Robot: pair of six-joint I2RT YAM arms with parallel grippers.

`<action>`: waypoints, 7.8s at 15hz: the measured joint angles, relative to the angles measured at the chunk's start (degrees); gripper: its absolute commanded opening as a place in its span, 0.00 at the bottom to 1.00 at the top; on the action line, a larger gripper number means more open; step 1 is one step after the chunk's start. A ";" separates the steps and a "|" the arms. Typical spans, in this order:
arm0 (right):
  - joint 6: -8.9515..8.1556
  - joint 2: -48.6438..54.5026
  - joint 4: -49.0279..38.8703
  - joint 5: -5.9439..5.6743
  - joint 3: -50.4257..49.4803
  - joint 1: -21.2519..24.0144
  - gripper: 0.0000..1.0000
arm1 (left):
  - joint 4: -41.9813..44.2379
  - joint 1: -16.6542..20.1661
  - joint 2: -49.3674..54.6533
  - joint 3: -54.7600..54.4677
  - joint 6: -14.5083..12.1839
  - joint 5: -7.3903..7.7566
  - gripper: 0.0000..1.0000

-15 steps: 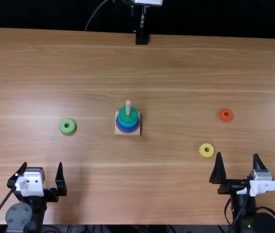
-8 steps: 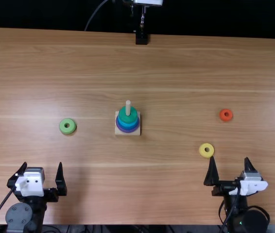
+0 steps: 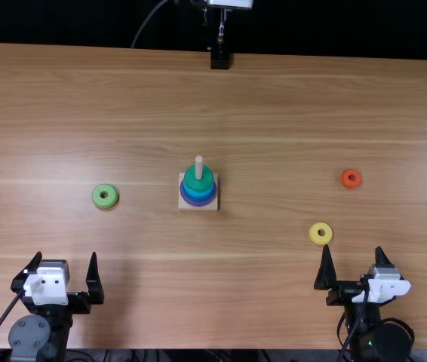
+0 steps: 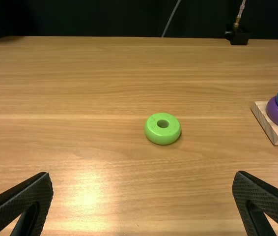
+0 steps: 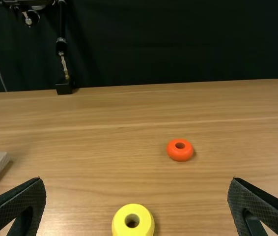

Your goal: Build the Hanoi tower: stack the rings onto the peg from bottom to top in this color order: purple, dark blue, light blue, dark green, light green, yellow, orange.

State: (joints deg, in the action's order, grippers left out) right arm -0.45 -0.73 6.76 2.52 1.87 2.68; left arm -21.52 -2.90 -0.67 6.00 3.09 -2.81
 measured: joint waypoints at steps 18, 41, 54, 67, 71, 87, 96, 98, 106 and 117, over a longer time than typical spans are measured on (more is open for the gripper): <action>0.57 0.00 4.57 -0.04 1.60 0.00 1.00 | 0.02 0.00 0.00 0.00 -0.02 0.02 1.00; 0.57 0.00 4.57 -0.02 1.60 0.00 1.00 | -3.48 0.00 -59.89 51.12 -0.09 -0.31 1.00; 0.57 0.00 4.59 -0.04 1.60 0.00 1.00 | -14.93 -0.11 -98.57 63.49 -5.75 5.70 1.00; 0.57 0.00 4.59 -0.04 1.60 0.00 1.00 | -14.51 -1.25 -106.77 63.47 -6.29 6.10 1.00; 0.57 0.00 4.57 -0.04 1.60 0.00 1.00 | -14.43 -2.03 -106.86 63.47 -6.34 6.12 1.00; 0.57 0.00 4.57 -0.02 1.60 0.00 1.00 | -13.00 -2.08 -107.73 63.25 -6.36 6.21 0.00; 0.57 0.00 4.59 -0.04 1.60 0.00 1.00 | -37.92 -3.54 -101.18 78.05 -6.47 6.01 0.00; 0.57 0.00 4.57 -0.04 1.60 0.00 1.00 | -44.04 -5.40 -100.43 83.10 -6.45 5.95 0.00; 0.59 0.00 4.59 -0.04 1.60 0.00 1.00 | -54.84 -14.60 -105.59 107.97 -2.67 6.14 0.00; 0.59 0.00 4.59 -0.04 1.60 0.00 1.00 | -58.05 -23.80 -117.70 124.87 4.72 6.38 0.00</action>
State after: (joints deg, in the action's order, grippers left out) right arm 0.14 -0.73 11.35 2.48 3.46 2.68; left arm -79.57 -26.70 -118.37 130.87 7.81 3.57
